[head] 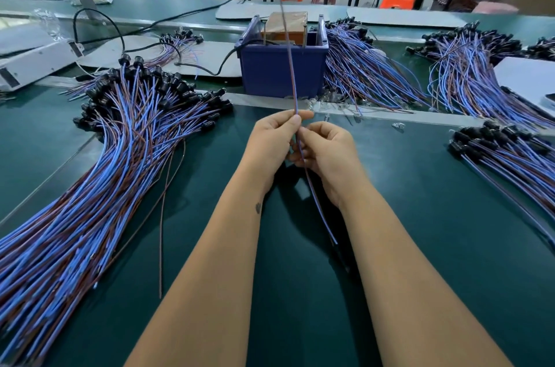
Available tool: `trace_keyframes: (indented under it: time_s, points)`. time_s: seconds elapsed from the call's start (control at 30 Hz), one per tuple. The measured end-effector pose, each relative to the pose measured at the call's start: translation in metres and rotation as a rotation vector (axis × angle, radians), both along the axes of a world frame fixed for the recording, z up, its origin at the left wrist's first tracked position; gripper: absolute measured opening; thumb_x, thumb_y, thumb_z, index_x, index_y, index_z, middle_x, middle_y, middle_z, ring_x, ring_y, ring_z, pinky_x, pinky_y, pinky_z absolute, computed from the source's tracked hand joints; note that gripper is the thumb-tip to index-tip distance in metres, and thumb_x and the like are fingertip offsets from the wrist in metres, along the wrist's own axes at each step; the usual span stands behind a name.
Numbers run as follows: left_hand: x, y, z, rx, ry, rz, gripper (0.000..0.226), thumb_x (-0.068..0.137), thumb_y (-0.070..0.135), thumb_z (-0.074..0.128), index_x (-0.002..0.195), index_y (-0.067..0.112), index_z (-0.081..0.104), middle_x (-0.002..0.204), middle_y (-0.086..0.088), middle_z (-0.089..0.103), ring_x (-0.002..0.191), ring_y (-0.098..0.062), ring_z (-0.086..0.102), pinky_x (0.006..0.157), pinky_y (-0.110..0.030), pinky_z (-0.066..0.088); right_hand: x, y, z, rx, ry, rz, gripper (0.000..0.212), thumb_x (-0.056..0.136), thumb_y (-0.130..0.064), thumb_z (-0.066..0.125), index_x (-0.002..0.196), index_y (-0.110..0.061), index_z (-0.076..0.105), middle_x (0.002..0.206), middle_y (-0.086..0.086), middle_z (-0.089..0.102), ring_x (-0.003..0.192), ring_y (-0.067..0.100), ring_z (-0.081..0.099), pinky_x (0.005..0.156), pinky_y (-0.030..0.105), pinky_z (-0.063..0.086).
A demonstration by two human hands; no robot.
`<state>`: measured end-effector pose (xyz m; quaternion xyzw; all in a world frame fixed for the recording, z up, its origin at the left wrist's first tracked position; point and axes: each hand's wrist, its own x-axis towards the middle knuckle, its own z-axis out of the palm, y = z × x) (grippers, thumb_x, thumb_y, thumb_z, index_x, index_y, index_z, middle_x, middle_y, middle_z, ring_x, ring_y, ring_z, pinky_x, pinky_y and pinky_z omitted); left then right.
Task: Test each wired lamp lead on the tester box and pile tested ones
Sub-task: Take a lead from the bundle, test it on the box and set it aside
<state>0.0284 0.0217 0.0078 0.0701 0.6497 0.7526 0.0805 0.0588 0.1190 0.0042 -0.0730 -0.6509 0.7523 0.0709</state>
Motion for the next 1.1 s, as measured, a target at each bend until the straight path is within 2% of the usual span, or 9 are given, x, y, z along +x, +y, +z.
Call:
trace_keyframes:
  time_s: [0.1,0.23,0.33,0.5,0.63,0.73,0.87,0.97,1.1]
  points:
    - [0.001,0.001,0.000,0.024,-0.018,0.026,0.025,0.102,0.012,0.047,0.094,0.014,0.070,0.062,-0.002,0.061,0.040,-0.008,0.049,0.039,-0.017,0.041,0.000,-0.002,-0.002,0.052,0.025,0.012,0.007,0.097,-0.007,0.056,0.097,-0.006,0.063,0.068,0.002,0.066,0.051,0.013,0.060,0.048,0.020,0.048]
    - [0.002,0.000,-0.001,-0.015,-0.008,0.055,0.023,0.100,0.013,0.049,0.097,0.013,0.072,0.052,0.010,0.059,0.041,-0.005,0.052,0.041,-0.017,0.043,0.000,-0.005,-0.003,0.100,0.050,-0.005,0.011,0.096,-0.007,0.057,0.090,-0.010,0.066,0.071,0.005,0.067,0.060,0.019,0.062,0.055,0.026,0.051]
    - [0.001,0.000,-0.001,-0.061,0.001,0.076,0.024,0.099,0.013,0.049,0.093,0.015,0.073,0.055,0.012,0.063,0.049,-0.004,0.058,0.046,-0.020,0.048,0.000,-0.005,-0.004,0.097,0.055,-0.041,0.015,0.093,-0.005,0.060,0.083,-0.012,0.068,0.076,0.011,0.067,0.069,0.024,0.062,0.064,0.034,0.053]
    - [-0.002,0.000,-0.005,-0.160,0.038,0.072,0.027,0.098,0.014,0.049,0.090,0.018,0.074,0.058,0.012,0.063,0.057,-0.009,0.058,0.055,-0.023,0.050,-0.001,-0.003,-0.006,0.169,0.085,-0.085,0.012,0.091,-0.004,0.061,0.085,-0.010,0.070,0.088,0.007,0.073,0.071,0.015,0.065,0.062,0.026,0.053]
    - [-0.004,0.000,-0.007,-0.114,-0.006,0.123,0.026,0.097,0.011,0.049,0.090,0.011,0.074,0.065,0.002,0.064,0.057,-0.012,0.059,0.052,-0.023,0.051,-0.002,-0.001,-0.006,0.216,0.091,-0.126,0.015,0.090,-0.004,0.061,0.082,-0.013,0.068,0.075,0.001,0.069,0.063,0.011,0.063,0.058,0.024,0.053]
    - [-0.007,-0.001,-0.009,-0.201,0.021,0.196,0.026,0.099,0.015,0.047,0.088,0.021,0.071,0.080,0.007,0.067,0.062,-0.003,0.059,0.058,-0.020,0.051,-0.004,0.003,-0.006,0.242,0.079,-0.180,0.017,0.090,-0.005,0.060,0.079,-0.017,0.064,0.070,0.001,0.063,0.061,0.012,0.060,0.062,0.033,0.055]
    - [-0.009,-0.003,-0.009,-0.199,0.035,0.203,0.026,0.101,0.017,0.045,0.091,0.023,0.068,0.069,0.011,0.063,0.052,0.000,0.058,0.054,-0.017,0.049,-0.006,0.008,-0.006,0.244,0.077,-0.230,0.017,0.090,-0.008,0.060,0.078,-0.019,0.062,0.072,-0.001,0.063,0.057,0.008,0.059,0.056,0.019,0.049]
    - [-0.009,-0.005,-0.009,-0.192,0.049,0.246,0.027,0.100,0.018,0.045,0.088,0.025,0.068,0.053,0.014,0.056,0.047,-0.003,0.052,0.049,-0.015,0.045,-0.008,0.010,-0.008,0.258,0.062,-0.256,0.015,0.091,-0.011,0.061,0.080,-0.021,0.062,0.071,-0.003,0.062,0.058,0.007,0.056,0.055,0.017,0.046]
    - [-0.012,-0.012,-0.009,-0.178,0.058,0.338,0.027,0.099,0.020,0.045,0.087,0.027,0.068,0.051,0.013,0.045,0.047,-0.006,0.038,0.048,-0.019,0.036,-0.008,0.012,-0.008,0.299,0.087,-0.300,0.019,0.091,-0.011,0.060,0.081,-0.027,0.063,0.068,-0.005,0.060,0.057,0.002,0.051,0.053,0.009,0.040]
